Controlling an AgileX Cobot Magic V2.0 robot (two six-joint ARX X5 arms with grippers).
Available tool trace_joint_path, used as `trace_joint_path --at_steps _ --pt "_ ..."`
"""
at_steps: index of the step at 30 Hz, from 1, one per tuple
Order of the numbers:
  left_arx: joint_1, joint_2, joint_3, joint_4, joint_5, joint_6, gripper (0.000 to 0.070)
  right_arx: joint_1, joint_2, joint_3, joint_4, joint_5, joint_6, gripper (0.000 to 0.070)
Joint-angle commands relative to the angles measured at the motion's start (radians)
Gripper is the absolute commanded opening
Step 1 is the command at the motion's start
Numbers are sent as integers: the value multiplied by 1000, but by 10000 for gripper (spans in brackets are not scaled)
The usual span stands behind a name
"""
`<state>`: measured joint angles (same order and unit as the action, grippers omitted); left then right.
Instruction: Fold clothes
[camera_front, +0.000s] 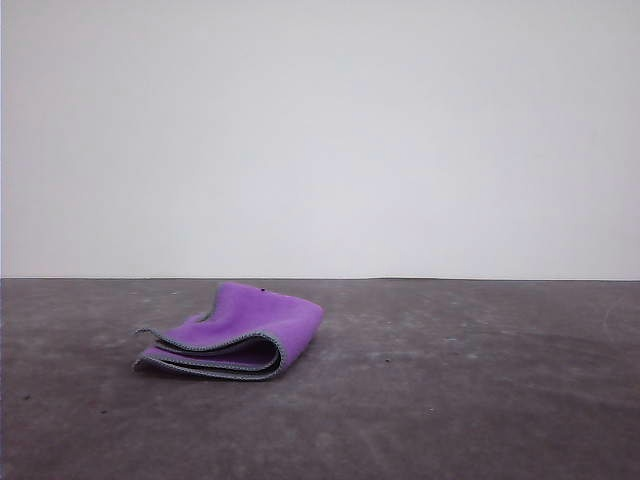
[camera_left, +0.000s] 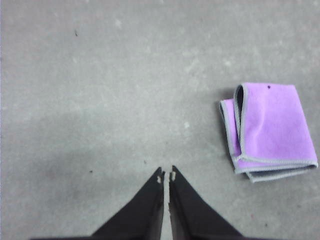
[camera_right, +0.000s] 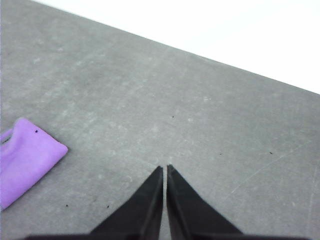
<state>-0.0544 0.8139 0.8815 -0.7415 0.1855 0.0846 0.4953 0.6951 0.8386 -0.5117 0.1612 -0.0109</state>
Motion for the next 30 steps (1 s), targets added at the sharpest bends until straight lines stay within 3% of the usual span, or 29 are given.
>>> trace_joint_path --at_steps 1,10,30 --pt "2 -12 -11 26 10 -18 0 3 -58 -65 43 5 40 4" --pt "2 -97 -103 95 18 -49 0 3 -345 -316 120 57 84 4" --pt "2 -104 -110 108 17 -48 0 3 -418 -323 117 76 82 4"
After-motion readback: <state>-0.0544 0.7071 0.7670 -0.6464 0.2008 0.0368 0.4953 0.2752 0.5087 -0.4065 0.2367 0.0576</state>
